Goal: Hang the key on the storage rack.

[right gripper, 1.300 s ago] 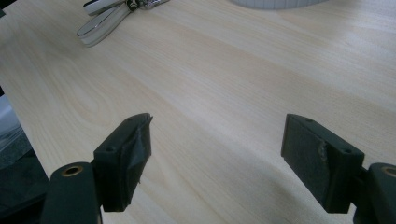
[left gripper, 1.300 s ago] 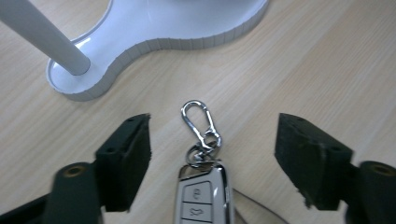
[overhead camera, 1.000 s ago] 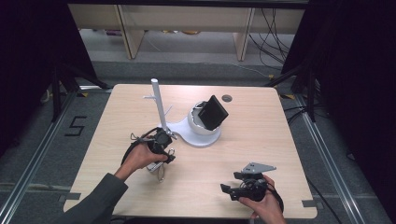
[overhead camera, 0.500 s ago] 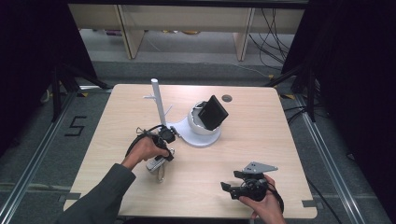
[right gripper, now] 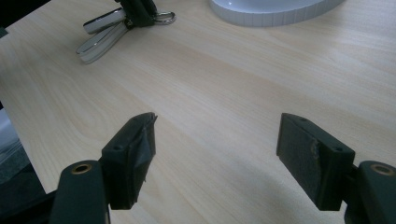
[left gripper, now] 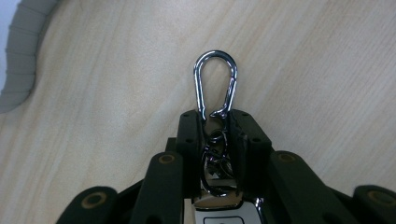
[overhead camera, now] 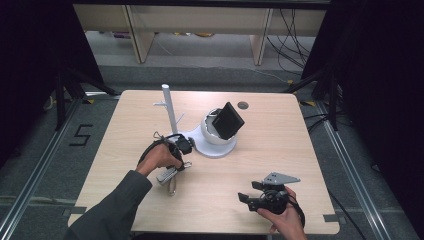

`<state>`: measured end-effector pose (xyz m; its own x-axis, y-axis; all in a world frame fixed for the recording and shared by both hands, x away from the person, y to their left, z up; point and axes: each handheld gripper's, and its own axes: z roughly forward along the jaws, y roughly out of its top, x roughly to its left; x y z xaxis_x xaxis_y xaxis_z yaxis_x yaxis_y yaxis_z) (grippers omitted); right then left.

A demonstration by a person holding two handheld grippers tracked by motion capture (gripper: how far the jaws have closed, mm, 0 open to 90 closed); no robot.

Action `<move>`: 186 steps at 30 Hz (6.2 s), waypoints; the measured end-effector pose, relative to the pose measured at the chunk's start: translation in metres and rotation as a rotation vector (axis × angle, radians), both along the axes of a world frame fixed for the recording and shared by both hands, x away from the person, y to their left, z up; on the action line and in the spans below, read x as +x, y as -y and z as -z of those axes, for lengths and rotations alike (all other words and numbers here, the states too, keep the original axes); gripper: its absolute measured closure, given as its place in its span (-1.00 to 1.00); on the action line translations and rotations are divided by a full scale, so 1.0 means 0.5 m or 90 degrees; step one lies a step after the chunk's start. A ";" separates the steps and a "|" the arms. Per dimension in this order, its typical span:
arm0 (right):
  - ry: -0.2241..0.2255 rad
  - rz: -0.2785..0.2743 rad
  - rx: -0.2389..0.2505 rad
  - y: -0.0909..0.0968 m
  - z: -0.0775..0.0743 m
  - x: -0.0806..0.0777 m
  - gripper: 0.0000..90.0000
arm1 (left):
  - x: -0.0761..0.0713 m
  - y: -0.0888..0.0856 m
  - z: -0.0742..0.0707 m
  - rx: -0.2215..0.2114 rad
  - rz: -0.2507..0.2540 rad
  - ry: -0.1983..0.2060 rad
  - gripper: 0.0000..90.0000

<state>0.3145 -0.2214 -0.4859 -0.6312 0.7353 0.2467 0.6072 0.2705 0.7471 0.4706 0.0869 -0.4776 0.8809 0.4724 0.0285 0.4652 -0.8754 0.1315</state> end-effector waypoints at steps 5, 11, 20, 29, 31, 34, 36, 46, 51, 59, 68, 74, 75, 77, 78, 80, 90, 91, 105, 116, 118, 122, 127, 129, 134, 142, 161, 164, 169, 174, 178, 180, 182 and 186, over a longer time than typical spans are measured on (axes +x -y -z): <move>0.004 -0.011 0.014 -0.002 0.003 0.002 -0.34 | 0.000 0.005 0.000 0.016 0.000 -0.001 0.60; 0.003 0.001 0.008 -0.001 -0.001 -0.001 -0.33 | 0.004 -0.002 0.000 0.018 0.018 -0.011 0.66; 0.019 0.003 0.009 0.003 0.000 0.003 -0.32 | 0.003 -0.011 -0.011 0.007 0.018 0.009 0.67; 0.021 -0.003 -0.002 0.005 -0.001 0.003 -0.32 | 0.003 -0.055 -0.081 -0.025 -0.010 0.039 0.67; 0.023 -0.001 -0.002 0.005 0.000 0.004 -0.32 | 0.004 -0.070 -0.096 -0.032 -0.021 0.047 0.67; 0.008 -0.005 0.013 0.004 0.003 0.005 -0.32 | 0.002 -0.091 -0.126 -0.035 -0.031 0.054 0.67; 0.001 0.007 0.023 0.004 0.004 0.005 -0.32 | 0.000 -0.106 -0.152 -0.034 -0.041 0.062 0.67; 0.006 0.007 0.010 0.009 0.004 0.007 -0.32 | -0.009 -0.160 -0.261 -0.039 -0.076 0.096 0.67; 0.005 0.005 0.014 0.011 0.005 0.008 -0.32 | -0.011 -0.173 -0.295 -0.035 -0.079 0.102 0.67; 0.004 0.007 0.012 0.012 0.005 0.008 -0.32 | 0.003 -0.194 -0.344 -0.050 -0.102 0.119 0.67; 0.003 0.008 0.010 0.012 0.006 0.009 -0.32 | 0.024 -0.203 -0.385 -0.054 -0.137 0.141 0.67; -0.006 0.002 0.023 0.007 0.009 0.009 -0.32 | 0.039 -0.200 -0.402 -0.061 -0.145 0.156 0.67; -0.013 0.012 0.029 0.003 0.008 0.005 -0.32 | 0.040 -0.198 -0.402 -0.064 -0.152 0.158 0.67; -0.005 0.010 0.025 0.004 0.008 0.006 -0.32 | 0.046 -0.198 -0.403 -0.056 -0.155 0.158 0.67; -0.007 0.009 0.027 0.005 0.008 0.006 -0.32 | 0.049 -0.198 -0.402 -0.053 -0.161 0.159 0.67; -0.019 0.010 0.016 0.007 0.004 0.005 -0.32 | 0.055 -0.199 -0.401 -0.059 -0.167 0.159 0.67; 0.003 0.000 0.018 0.007 0.008 0.009 -0.32 | 0.081 -0.191 -0.384 -0.072 -0.180 0.152 0.67; -0.014 0.015 0.030 0.003 0.007 0.005 -0.32 | 0.082 -0.189 -0.381 -0.070 -0.178 0.149 0.67; -0.013 0.007 0.019 0.006 0.006 0.006 -0.32 | 0.102 -0.171 -0.341 -0.088 -0.189 0.144 0.67; 0.002 -0.002 0.017 0.007 0.009 0.008 -0.32 | 0.098 -0.169 -0.337 -0.102 -0.194 0.163 0.52; 0.004 -0.001 0.019 0.007 0.009 0.009 -0.32 | 0.090 -0.169 -0.340 -0.106 -0.196 0.158 0.47; 0.004 -0.001 0.018 0.007 0.009 0.009 -0.32 | 0.075 -0.176 -0.344 -0.116 -0.184 0.174 0.35; -0.004 0.012 0.018 0.010 0.002 0.006 -0.32 | 0.049 -0.191 -0.336 -0.162 -0.209 0.176 0.18; -0.010 0.013 0.033 0.010 0.004 0.007 -0.32 | 0.043 -0.201 -0.332 -0.166 -0.217 0.183 0.08; 0.001 0.013 0.031 0.007 0.006 0.008 -0.32 | 0.020 -0.226 -0.316 -0.191 -0.225 0.185 -0.07; -0.015 0.010 0.017 0.007 0.004 0.005 -0.32 | -0.033 -0.233 -0.267 -0.215 -0.210 0.176 -0.23; 0.009 -0.004 0.020 0.007 0.007 0.010 -0.32 | -0.145 -0.218 -0.156 -0.301 -0.167 0.147 -0.32; 0.005 -0.005 0.023 0.006 0.007 0.011 -0.32 | -0.156 -0.214 -0.146 -0.314 -0.165 0.145 -0.33; -0.004 -0.009 0.028 0.005 0.009 0.011 -0.32 | -0.174 -0.207 -0.129 -0.318 -0.154 0.145 -0.35; 0.005 -0.011 0.022 0.007 0.009 0.013 -0.33 | -0.193 -0.200 -0.112 -0.325 -0.151 0.151 -0.38; 0.011 -0.008 0.005 0.006 0.007 0.010 -0.33 | -0.208 -0.194 -0.095 -0.333 -0.141 0.147 -0.38; 0.000 -0.006 0.021 0.001 0.009 0.008 -0.33 | -0.215 -0.191 -0.085 -0.333 -0.136 0.146 -0.40; -0.003 -0.005 0.022 0.001 0.009 0.009 -0.33 | -0.222 -0.188 -0.078 -0.330 -0.133 0.148 -0.42; -0.005 -0.011 0.019 0.003 0.009 0.012 -0.33 | -0.232 -0.180 -0.061 -0.334 -0.129 0.152 -0.44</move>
